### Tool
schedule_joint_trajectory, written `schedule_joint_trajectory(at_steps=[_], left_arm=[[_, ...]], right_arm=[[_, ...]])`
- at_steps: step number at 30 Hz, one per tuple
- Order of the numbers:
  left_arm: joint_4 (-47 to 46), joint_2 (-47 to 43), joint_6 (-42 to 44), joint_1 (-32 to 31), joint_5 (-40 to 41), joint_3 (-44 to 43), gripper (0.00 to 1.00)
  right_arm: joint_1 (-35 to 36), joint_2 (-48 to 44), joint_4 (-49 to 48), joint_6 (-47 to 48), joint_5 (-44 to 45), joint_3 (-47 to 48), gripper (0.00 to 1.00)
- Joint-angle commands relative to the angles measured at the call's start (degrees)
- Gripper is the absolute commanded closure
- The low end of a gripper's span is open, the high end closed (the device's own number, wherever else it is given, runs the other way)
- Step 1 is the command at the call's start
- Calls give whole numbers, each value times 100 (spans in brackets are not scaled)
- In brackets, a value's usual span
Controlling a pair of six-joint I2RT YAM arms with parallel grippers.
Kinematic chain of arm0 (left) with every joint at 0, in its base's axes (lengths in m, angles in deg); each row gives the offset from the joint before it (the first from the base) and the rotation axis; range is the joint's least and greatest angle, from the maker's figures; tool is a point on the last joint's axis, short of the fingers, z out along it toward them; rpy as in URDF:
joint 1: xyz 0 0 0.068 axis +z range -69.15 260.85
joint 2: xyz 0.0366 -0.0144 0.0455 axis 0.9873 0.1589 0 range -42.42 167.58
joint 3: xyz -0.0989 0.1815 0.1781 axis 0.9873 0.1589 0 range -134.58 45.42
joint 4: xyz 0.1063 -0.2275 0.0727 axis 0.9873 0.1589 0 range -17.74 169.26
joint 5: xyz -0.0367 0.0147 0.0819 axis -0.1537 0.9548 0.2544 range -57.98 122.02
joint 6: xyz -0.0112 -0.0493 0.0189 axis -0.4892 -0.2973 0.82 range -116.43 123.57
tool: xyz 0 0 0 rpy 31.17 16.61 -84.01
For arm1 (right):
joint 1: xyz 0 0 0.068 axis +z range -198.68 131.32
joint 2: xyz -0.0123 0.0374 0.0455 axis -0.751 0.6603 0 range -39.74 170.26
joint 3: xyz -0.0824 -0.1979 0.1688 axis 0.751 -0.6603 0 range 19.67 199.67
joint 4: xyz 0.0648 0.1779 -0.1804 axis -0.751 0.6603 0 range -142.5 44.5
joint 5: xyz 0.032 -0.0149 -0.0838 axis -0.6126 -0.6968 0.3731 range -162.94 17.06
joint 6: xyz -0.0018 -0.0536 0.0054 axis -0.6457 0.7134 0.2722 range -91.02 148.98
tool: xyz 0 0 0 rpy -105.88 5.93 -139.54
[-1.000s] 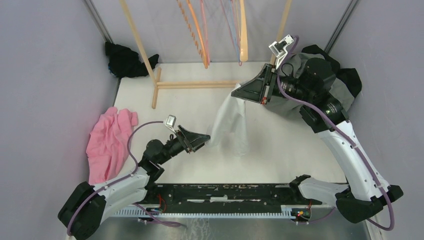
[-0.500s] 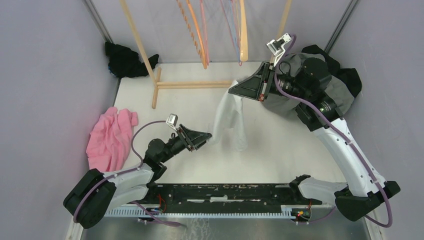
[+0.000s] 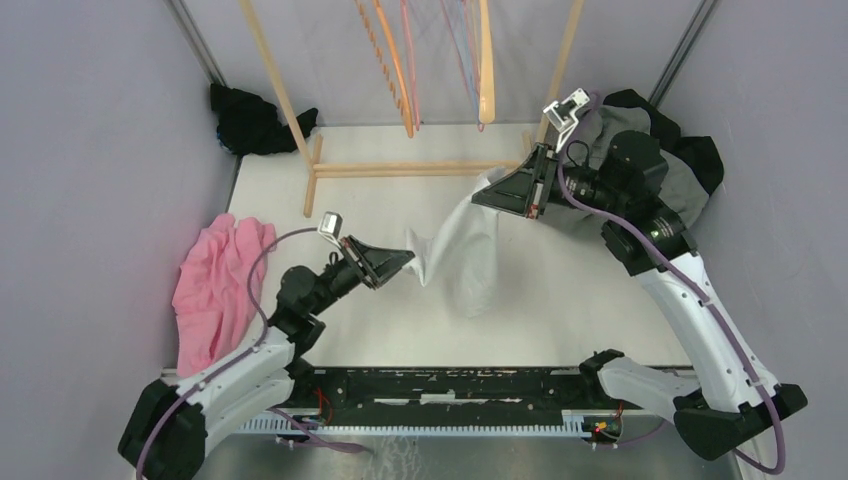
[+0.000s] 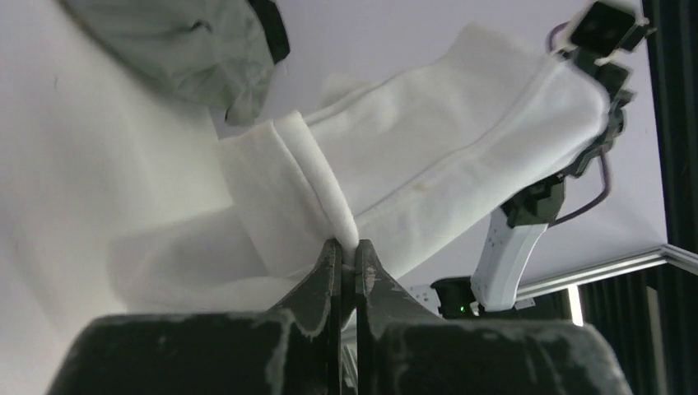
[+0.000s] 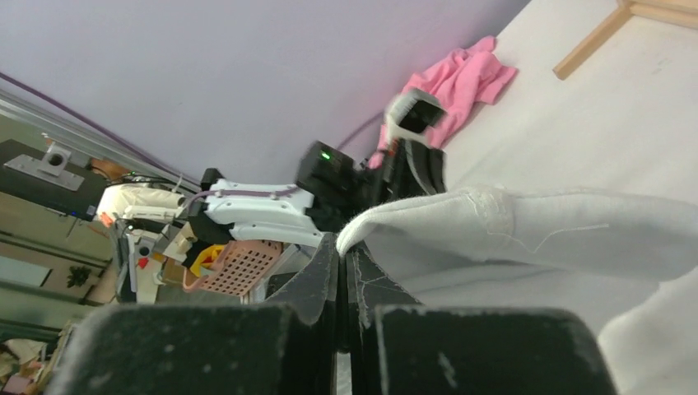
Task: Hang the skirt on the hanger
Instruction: Flatten out the skirt at the center of the board.
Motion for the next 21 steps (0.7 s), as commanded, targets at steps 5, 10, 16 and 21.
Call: schedule_joint_trajectory(at_steps=[5,10,16,21], left_arm=[[4065,-1268,1750,610,-176,-2109,97],[4988,-1333,2307,631,139,-2417,97],[5531,-1309,2499,728,411,-2252,97],[6014,-1366,2852,736,684,-2533,97]], right_arm=[[-219,-491,413,443,14,-712,99],[-221,-638,464,451,35,-1280,99],[-222,-624,615,560,240,-1854,99],[-224,-846,661,571,328,-2314,97]])
